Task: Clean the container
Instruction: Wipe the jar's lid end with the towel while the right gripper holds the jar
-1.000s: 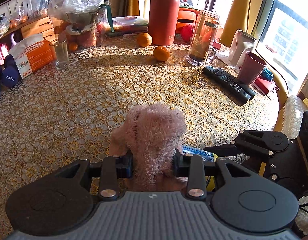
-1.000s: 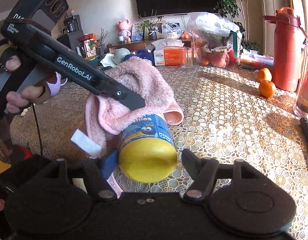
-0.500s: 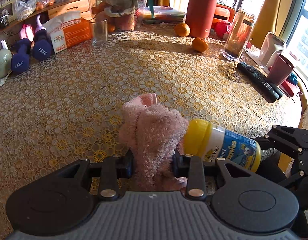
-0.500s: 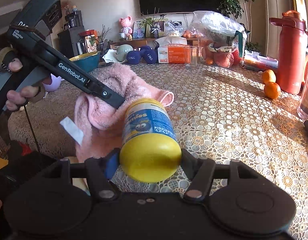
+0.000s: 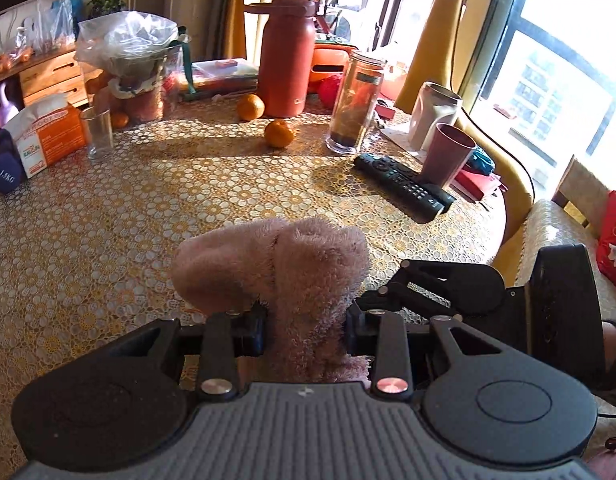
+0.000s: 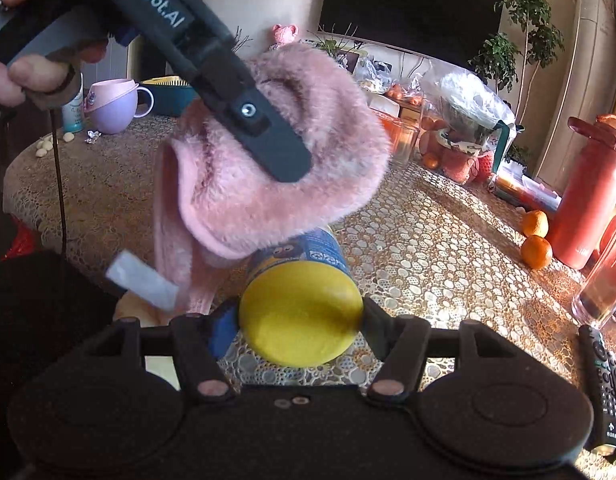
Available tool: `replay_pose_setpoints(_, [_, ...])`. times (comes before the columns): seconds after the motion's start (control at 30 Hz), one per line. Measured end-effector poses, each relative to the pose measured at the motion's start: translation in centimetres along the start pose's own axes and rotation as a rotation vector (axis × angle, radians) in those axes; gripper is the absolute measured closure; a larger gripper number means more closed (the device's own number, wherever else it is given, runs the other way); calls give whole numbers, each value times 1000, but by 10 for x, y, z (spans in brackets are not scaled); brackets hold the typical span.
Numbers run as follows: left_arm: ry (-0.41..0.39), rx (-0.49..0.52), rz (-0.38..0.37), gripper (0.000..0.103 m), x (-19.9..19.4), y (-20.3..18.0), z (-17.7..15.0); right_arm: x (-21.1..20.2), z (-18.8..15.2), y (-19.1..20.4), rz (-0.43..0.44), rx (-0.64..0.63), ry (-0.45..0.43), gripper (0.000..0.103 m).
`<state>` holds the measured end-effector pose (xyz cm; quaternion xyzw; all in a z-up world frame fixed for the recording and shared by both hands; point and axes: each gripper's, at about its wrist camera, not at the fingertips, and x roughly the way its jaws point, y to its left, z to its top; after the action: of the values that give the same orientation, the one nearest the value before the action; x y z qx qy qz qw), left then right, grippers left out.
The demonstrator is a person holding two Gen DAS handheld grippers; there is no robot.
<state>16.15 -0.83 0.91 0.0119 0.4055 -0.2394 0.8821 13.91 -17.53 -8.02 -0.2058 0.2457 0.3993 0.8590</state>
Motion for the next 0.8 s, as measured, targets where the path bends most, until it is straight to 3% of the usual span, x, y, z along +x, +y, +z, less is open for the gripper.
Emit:
replay_pose_setpoints(0.17, [49,73,29,69,23,-13,-1,0,4,7,-17,-70,3,40])
replay_pose_setpoints(0.7, [59,-138,143,69,25,64,-10,4,5,3,-15,-82,4,40])
replay_pose_setpoints(0.8, [80,-128,215,69,25,66,-12,4,6,5,-18,-91,5,40])
